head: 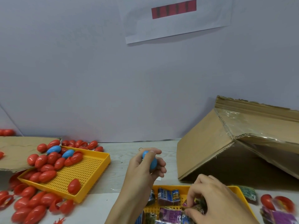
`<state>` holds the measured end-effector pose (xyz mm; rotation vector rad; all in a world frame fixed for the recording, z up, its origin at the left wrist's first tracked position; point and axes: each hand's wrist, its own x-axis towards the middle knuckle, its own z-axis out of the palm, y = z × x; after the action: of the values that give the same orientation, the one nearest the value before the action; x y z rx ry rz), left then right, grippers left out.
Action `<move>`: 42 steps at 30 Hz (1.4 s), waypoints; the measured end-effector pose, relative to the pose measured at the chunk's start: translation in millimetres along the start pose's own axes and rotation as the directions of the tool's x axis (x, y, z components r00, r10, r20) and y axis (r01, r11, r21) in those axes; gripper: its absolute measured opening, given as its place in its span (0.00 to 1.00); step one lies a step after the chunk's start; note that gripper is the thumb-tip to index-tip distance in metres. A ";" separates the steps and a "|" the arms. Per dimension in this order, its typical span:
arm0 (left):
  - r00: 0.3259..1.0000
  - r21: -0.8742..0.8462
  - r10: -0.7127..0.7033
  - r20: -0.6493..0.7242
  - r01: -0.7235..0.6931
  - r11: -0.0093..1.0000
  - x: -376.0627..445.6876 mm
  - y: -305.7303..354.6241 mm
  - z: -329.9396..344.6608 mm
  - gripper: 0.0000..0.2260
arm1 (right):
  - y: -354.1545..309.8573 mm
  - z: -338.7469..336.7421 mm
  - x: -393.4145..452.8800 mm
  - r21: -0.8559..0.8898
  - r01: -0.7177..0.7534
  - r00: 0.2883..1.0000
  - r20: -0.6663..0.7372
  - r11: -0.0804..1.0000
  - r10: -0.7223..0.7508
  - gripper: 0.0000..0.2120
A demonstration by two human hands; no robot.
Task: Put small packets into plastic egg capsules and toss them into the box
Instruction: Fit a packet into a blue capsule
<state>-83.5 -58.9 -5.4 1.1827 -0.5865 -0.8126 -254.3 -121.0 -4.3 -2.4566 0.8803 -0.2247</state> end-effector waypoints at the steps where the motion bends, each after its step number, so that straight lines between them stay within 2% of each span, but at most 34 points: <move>1: 1.000 -0.005 -0.010 0.001 0.010 1.000 -0.1 0.0 0.2 0.11 | -1.5 -2.2 0.2 0.053 -0.023 1.000 -0.009 0.998 0.023 0.09; 4: 1.000 -0.021 -0.018 0.013 0.018 1.000 -0.1 -0.4 0.6 0.13 | -0.7 -3.1 -5.0 0.343 -0.027 0.988 -0.132 0.939 0.076 0.07; 6: 0.999 -0.002 -0.020 0.048 0.020 1.000 -1.4 1.0 0.8 0.13 | 0.7 -1.4 -5.3 0.577 0.009 0.984 -0.149 0.817 0.095 0.08; 8: 0.984 0.030 -0.013 0.176 0.008 1.000 -5.9 3.4 2.6 0.06 | 1.5 0.9 -3.2 0.745 0.055 0.978 -0.176 0.665 0.116 0.10; 10: 0.940 0.096 -0.021 0.341 -0.012 0.995 -11.8 6.3 5.9 0.04 | 2.7 3.4 -1.0 0.828 0.085 0.961 -0.215 0.554 0.173 0.14; 12: 0.904 0.236 -0.043 0.425 -0.065 0.970 -16.3 7.3 9.2 0.08 | 3.9 4.1 0.3 0.865 0.094 0.948 -0.229 0.493 0.221 0.17; 15: 0.891 0.401 -0.048 0.451 -0.154 0.903 -18.7 8.1 12.0 0.12 | 2.5 0.5 -1.3 0.880 0.069 0.948 -0.204 0.470 0.244 0.20; 18: 0.890 0.425 -0.041 0.454 -0.176 0.888 -18.5 9.4 10.7 0.13 | 0.7 -2.1 -2.5 0.876 0.076 0.952 -0.207 0.476 0.228 0.19; 21: 0.897 0.428 -0.034 0.441 -0.177 0.886 -18.5 10.0 9.0 0.10 | 0.4 -2.4 -3.6 0.867 0.089 0.957 -0.210 0.490 0.199 0.16; 25: 0.888 0.385 -0.066 0.455 -0.130 0.914 -18.9 9.6 7.3 0.10 | 4.4 -0.7 -3.6 0.891 0.096 0.968 -0.187 0.445 0.166 0.15; 27: 0.884 0.364 -0.094 0.459 -0.091 0.927 -18.3 10.0 6.1 0.11 | 7.7 1.1 -2.8 0.913 0.089 0.974 -0.164 0.398 0.159 0.21; 30: 0.866 0.351 -0.124 0.485 -0.063 0.934 -18.2 9.2 5.3 0.13 | 13.4 5.9 -0.8 0.937 0.072 0.979 -0.132 0.341 0.157 0.35; 31: 0.861 0.348 -0.129 0.492 -0.058 0.936 -18.1 8.8 5.5 0.13 | 14.2 7.0 -0.2 0.940 0.067 0.980 -0.126 0.334 0.156 0.37; 33: 0.855 0.321 -0.139 0.499 -0.033 0.946 -19.0 9.0 6.5 0.12 | 14.7 8.2 1.3 0.943 0.070 0.976 -0.133 0.326 0.174 0.34; 34: 0.853 0.277 -0.148 0.501 0.004 0.961 -19.1 8.9 6.9 0.11 | 14.9 8.2 2.0 0.946 0.071 0.972 -0.138 0.318 0.191 0.30; 36: 0.854 0.119 -0.177 0.489 0.136 0.984 -18.5 8.7 7.1 0.09 | 15.9 8.1 3.2 0.961 0.055 0.962 -0.123 0.270 0.244 0.19; 38: 0.878 -0.007 -0.176 0.445 0.200 0.980 -17.7 7.5 7.4 0.09 | 16.3 8.2 4.2 0.975 0.039 0.950 -0.104 0.220 0.293 0.14; 40: 0.920 0.034 -0.112 0.375 0.107 0.994 -16.9 5.6 8.3 0.07 | 16.6 8.8 4.8 0.976 0.022 0.948 -0.089 0.215 0.304 0.14; 42: 0.947 0.157 -0.014 0.321 -0.039 0.987 -17.0 6.9 10.9 0.10 | 17.2 9.7 5.1 0.972 0.009 0.950 -0.082 0.236 0.302 0.15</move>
<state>-100.3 -50.3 4.6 1.2001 -0.9426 -0.9696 -256.7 -131.4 -21.6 -1.1145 0.7065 -0.7814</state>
